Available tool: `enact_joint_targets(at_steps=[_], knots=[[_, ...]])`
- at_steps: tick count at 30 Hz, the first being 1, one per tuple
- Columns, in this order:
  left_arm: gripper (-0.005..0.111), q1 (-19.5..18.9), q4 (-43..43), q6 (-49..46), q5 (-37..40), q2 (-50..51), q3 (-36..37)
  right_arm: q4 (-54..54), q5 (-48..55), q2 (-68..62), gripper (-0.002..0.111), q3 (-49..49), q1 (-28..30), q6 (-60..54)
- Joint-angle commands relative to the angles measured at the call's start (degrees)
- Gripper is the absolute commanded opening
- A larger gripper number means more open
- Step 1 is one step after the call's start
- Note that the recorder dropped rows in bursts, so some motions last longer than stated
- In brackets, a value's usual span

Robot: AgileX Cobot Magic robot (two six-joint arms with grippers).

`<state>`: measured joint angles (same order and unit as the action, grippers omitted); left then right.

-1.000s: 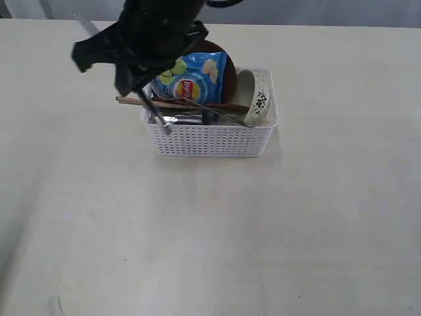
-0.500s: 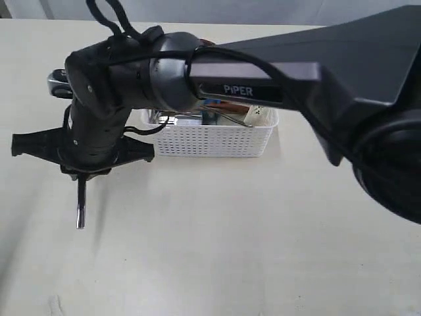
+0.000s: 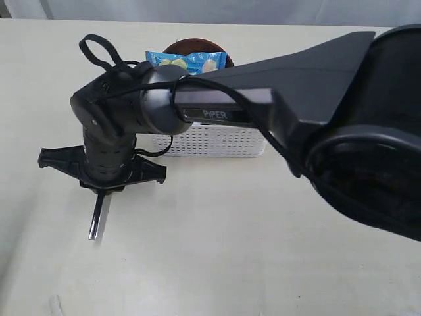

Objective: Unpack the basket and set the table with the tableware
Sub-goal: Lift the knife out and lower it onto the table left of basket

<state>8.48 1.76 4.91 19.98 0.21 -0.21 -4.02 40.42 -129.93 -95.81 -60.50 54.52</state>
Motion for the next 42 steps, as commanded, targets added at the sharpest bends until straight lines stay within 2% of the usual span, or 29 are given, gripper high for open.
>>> enact_joint_targets(at_steps=[1, 11, 23, 42], knots=[[0.000, 0.3, -0.1, -0.2, -0.1, -0.2, 0.2, 1.0, -1.3, 0.1, 0.000, 0.1, -0.4, 0.5], [0.000, 0.3, -0.1, -0.2, -0.1, -0.2, 0.2, 0.7, -6.0, -0.5, 0.000, 0.1, -1.0, 0.6], [0.000, 0.3, -0.1, -0.2, -0.1, -0.2, 0.2, 2.0, -2.9, -1.1, 0.000, 0.1, -0.9, 0.8], [0.000, 0.3, -0.1, -0.2, -0.1, -0.2, 0.2, 4.3, -6.7, -1.1, 0.000, 0.1, -0.9, 0.8]])
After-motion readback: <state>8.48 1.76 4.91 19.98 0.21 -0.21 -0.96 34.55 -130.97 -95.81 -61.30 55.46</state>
